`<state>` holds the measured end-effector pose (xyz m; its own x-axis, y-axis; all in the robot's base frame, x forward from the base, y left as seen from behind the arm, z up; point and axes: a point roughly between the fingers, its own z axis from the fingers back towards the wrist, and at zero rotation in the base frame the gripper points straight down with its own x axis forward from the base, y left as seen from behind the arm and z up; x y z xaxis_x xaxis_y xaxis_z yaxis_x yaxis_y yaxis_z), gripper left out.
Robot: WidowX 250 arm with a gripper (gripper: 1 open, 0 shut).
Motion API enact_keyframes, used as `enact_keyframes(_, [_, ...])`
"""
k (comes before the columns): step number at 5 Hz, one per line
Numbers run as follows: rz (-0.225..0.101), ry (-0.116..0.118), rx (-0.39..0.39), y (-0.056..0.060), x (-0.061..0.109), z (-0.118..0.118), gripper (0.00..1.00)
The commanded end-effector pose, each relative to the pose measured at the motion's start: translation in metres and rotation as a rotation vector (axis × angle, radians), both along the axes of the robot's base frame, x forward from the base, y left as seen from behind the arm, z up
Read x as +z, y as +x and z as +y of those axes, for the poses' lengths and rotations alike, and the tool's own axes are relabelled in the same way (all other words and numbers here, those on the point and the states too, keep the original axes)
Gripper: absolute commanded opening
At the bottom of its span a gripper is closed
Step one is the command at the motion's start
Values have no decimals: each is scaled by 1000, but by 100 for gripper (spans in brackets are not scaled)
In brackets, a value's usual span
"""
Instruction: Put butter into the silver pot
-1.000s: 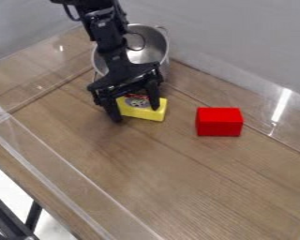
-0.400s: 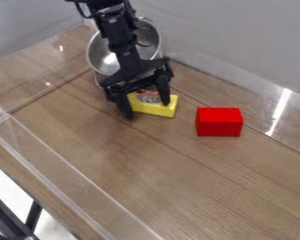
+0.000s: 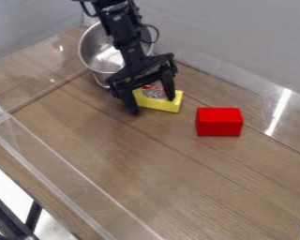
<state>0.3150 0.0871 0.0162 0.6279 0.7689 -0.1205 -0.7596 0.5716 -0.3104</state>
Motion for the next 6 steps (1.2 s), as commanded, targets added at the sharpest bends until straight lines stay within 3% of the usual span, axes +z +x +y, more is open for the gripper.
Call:
enact_keyframes(1, [46, -15, 3, -10, -11, 3, 100])
enact_keyframes(3, [30, -13, -6, -11, 6, 10, 100])
enact_keyframes(6, [7, 0, -8, -12, 18, 23, 100])
